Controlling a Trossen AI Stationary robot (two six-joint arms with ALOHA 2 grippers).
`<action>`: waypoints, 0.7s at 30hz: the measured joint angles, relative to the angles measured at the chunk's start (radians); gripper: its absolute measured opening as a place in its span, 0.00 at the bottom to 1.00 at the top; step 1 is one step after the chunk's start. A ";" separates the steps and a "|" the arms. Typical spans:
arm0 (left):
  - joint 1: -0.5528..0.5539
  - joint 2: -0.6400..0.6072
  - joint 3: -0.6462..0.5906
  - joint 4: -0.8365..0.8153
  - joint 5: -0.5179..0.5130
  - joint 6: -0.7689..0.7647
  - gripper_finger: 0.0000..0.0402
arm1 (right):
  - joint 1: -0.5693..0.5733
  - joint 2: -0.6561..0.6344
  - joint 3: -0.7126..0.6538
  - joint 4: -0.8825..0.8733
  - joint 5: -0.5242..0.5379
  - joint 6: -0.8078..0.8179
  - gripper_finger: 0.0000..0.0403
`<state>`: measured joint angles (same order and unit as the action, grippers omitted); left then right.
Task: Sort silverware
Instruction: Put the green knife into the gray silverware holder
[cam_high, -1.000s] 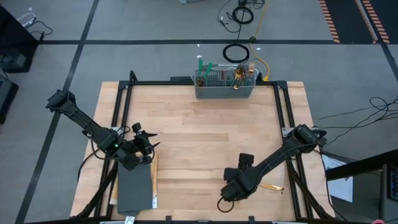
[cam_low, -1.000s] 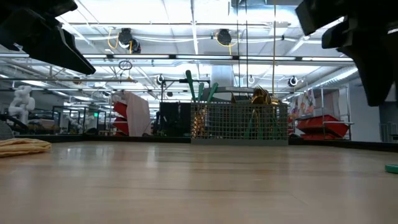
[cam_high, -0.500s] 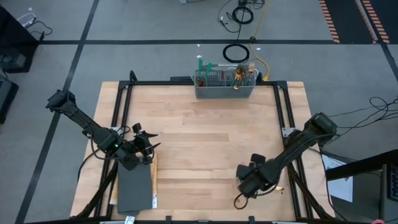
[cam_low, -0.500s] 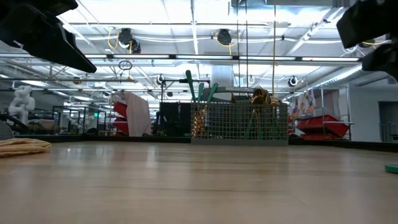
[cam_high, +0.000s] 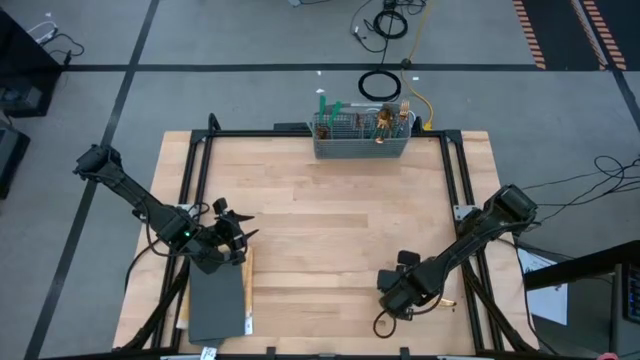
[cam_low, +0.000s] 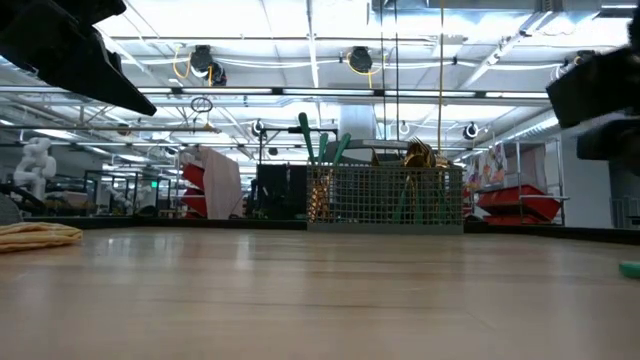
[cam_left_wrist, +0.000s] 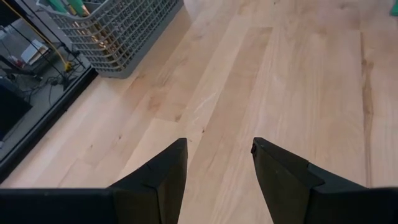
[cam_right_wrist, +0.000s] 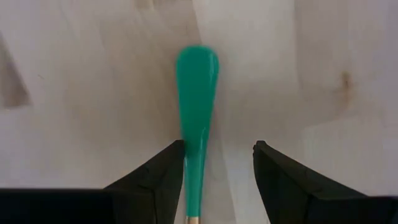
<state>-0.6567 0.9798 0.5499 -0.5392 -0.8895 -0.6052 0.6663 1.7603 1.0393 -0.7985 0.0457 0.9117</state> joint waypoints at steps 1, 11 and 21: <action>0.000 0.000 0.000 0.000 -0.001 0.000 0.47 | 0.002 0.012 0.000 -0.002 -0.001 -0.006 0.45; 0.000 0.000 0.000 -0.001 -0.004 0.014 0.47 | 0.000 0.105 0.012 0.008 -0.057 -0.044 0.35; 0.001 0.000 0.000 -0.031 -0.009 0.016 0.47 | -0.026 0.120 0.024 0.031 -0.079 -0.048 0.02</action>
<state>-0.6561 0.9798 0.5499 -0.5703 -0.8989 -0.5892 0.6398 1.8802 1.0633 -0.7675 -0.0333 0.8635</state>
